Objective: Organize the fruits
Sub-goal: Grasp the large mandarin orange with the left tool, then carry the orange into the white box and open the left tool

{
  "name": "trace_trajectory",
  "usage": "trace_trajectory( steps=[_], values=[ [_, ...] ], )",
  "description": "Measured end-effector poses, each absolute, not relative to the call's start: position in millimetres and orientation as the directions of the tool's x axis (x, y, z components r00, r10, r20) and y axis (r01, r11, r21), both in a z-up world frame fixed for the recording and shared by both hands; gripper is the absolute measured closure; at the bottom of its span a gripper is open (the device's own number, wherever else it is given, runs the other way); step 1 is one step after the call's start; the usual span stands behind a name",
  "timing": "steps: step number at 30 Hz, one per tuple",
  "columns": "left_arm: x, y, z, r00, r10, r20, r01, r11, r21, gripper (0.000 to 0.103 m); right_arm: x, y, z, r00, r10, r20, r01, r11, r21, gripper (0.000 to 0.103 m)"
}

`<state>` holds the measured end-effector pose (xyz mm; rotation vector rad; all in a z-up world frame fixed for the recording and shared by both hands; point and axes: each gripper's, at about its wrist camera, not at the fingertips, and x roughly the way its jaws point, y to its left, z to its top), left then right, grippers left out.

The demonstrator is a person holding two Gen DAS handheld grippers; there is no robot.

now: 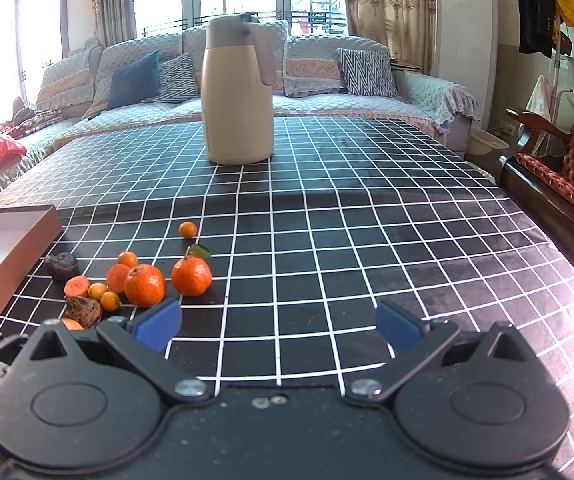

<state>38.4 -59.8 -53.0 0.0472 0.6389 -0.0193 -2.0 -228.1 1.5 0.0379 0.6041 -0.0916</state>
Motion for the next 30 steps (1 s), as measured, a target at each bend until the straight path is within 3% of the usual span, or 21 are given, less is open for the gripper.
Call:
trace_trajectory(
  steps=[14, 22, 30],
  values=[
    [20.4, 46.8, 5.0, 0.842, 0.109, -0.528, -0.095, 0.994, 0.054, 0.064, 2.3, -204.2, -3.3, 0.806, -0.064, -0.588, 0.061, 0.998, -0.025, 0.0],
    [19.7, 131.5, 0.9, 0.814, 0.216, -0.539, -0.204, 0.975, 0.083, 0.064, 8.9, -169.2, -14.1, 0.791, -0.057, -0.609, 0.013, 0.997, -0.076, 0.0],
    [17.6, 168.9, -17.2, 0.788, 0.237, -0.568, -0.254, 0.966, 0.05, 0.064, 12.5, -133.4, -22.5, 0.785, -0.033, -0.619, -0.02, 0.997, -0.078, 0.0]
  ],
)
